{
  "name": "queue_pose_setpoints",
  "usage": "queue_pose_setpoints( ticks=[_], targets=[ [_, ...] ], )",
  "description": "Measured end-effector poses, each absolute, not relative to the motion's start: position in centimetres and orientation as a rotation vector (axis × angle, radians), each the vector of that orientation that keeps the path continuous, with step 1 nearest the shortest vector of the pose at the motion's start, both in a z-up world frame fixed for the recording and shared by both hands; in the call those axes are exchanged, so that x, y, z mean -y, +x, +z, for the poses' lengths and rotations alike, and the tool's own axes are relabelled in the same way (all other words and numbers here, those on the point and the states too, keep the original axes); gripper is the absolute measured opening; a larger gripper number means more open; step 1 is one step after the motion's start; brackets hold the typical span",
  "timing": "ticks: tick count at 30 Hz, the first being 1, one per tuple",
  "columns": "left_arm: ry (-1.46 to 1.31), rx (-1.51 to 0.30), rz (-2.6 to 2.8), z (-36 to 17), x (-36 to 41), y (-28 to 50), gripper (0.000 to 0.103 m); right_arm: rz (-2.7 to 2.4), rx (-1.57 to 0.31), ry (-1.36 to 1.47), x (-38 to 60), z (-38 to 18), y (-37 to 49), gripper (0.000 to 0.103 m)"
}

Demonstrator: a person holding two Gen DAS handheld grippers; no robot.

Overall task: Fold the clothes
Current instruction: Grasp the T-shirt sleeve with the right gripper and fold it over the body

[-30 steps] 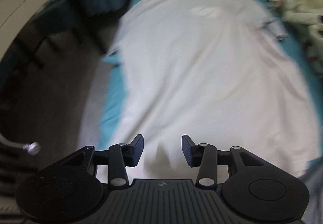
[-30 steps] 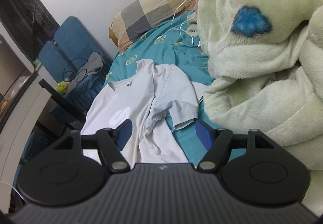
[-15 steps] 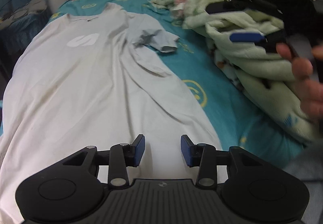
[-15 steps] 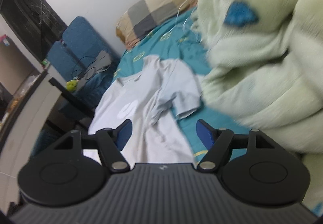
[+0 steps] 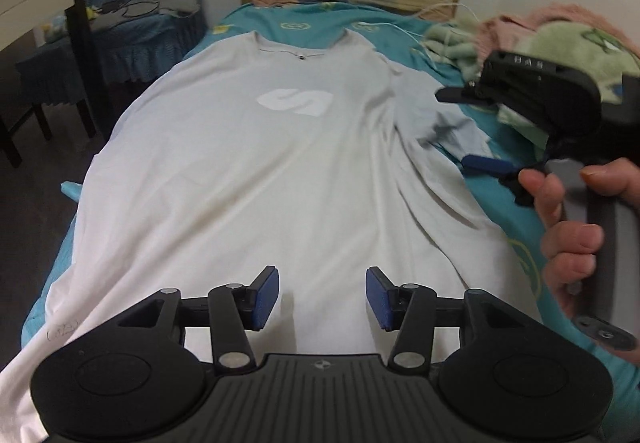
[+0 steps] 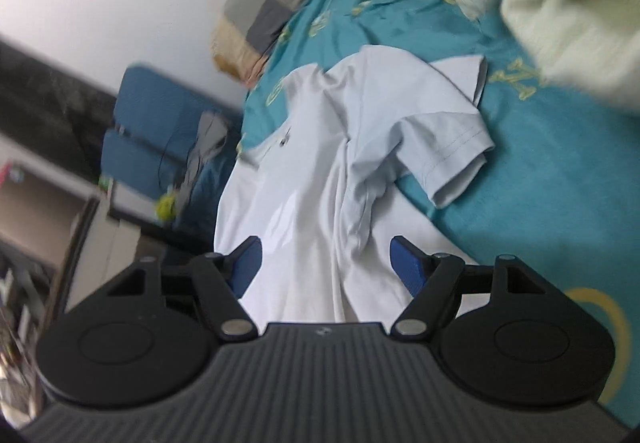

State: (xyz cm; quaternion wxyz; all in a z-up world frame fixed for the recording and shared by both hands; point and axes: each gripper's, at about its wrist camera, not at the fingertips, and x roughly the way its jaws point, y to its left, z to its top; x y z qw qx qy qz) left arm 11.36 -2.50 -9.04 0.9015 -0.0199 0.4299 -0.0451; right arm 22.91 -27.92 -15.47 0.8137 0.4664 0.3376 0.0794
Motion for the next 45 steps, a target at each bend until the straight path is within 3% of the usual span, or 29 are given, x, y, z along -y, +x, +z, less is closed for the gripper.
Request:
queue_pose_setpoints(
  ticks=[11, 16, 18, 20, 23, 27, 36, 45],
  targets=[
    [-0.225, -0.994, -0.025, -11.9, -2.0, 15.6, 0.052, -0.071, -0.589, 1.032, 28.7, -19.4, 28.7, 0.072],
    [-0.268, -0.989, -0.013, -12.4, -2.7, 16.2, 0.052, -0.133, -0.556, 0.857, 27.8, -18.9, 31.4, 0.073],
    [-0.271, -0.984, -0.009, -12.6, -2.7, 16.4, 0.052, -0.160, -0.558, 0.757, 27.3, -18.5, 32.1, 0.061],
    [-0.270, -0.980, -0.006, -12.6, -2.7, 16.4, 0.052, -0.183, -0.561, 0.651, 27.0, -18.1, 32.8, 0.023],
    [-0.266, -0.975, -0.003, -12.6, -2.6, 16.5, 0.052, -0.195, -0.528, 0.473, 26.7, -17.0, 33.0, 0.011],
    [-0.267, -0.971, -0.001, -12.6, -2.5, 16.4, 0.052, -0.294, -0.448, 0.173, 26.6, -14.7, 32.9, 0.008],
    [-0.328, -0.953, 0.026, -11.7, -3.8, 16.4, 0.052, -0.354, -0.463, 0.014, 28.6, -13.8, 33.1, 0.008],
    [-0.375, -0.842, 0.098, -8.7, -7.6, 16.4, 0.052, 0.045, -0.328, -0.541, 11.2, -11.5, 30.2, 0.010]
  ],
)
